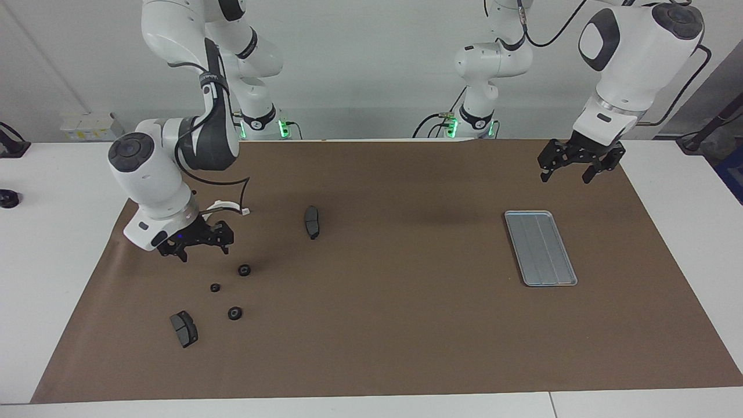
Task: Pick bearing gear from pile to tray
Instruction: 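Reach the right gripper toward the small black bearing gears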
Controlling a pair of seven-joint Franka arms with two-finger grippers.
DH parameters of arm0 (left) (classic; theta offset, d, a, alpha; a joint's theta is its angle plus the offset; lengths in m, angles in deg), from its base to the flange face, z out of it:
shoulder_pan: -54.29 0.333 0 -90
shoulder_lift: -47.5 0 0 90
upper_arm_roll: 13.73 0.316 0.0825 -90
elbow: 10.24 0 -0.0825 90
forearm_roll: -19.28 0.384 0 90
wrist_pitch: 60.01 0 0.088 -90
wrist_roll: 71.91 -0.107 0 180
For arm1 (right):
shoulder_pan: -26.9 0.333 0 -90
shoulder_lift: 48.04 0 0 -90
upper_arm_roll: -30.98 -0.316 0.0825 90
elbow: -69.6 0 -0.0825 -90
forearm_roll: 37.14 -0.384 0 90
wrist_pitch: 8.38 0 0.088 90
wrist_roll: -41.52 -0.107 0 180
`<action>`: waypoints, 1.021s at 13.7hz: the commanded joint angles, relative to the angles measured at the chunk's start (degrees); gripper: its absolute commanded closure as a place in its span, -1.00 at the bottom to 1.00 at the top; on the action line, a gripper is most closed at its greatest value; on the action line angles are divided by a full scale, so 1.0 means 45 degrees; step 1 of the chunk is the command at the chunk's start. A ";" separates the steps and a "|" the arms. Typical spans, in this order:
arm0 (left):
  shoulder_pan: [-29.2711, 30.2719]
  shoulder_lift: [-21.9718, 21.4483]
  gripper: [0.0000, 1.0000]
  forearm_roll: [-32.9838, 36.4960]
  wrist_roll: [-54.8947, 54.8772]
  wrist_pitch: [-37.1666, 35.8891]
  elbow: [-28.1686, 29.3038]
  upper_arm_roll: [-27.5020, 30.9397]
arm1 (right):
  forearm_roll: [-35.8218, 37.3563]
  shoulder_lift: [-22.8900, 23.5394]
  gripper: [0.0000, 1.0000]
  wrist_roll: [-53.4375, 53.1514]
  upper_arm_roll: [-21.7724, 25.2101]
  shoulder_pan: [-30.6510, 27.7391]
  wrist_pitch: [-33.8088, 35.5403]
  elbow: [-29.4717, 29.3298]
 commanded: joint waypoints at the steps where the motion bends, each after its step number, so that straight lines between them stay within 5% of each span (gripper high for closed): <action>1: 0.0177 -0.0354 -1.00 -0.0066 0.0038 -0.0028 0.0364 -0.0096 | -0.0151 0.0662 -1.00 0.0403 -0.0117 -0.0194 -0.0673 -0.0240; 7: 0.0177 -0.0354 -1.00 -0.0066 0.0038 -0.0028 0.0364 -0.0096 | -0.1106 0.2595 -1.00 0.1126 -0.0117 -0.0448 -0.1433 -0.1354; 14: 0.0177 -0.0354 -1.00 -0.0066 0.0038 -0.0028 0.0364 -0.0096 | -0.0894 0.3242 -1.00 0.1165 -0.0117 -0.0155 -0.2686 -0.1354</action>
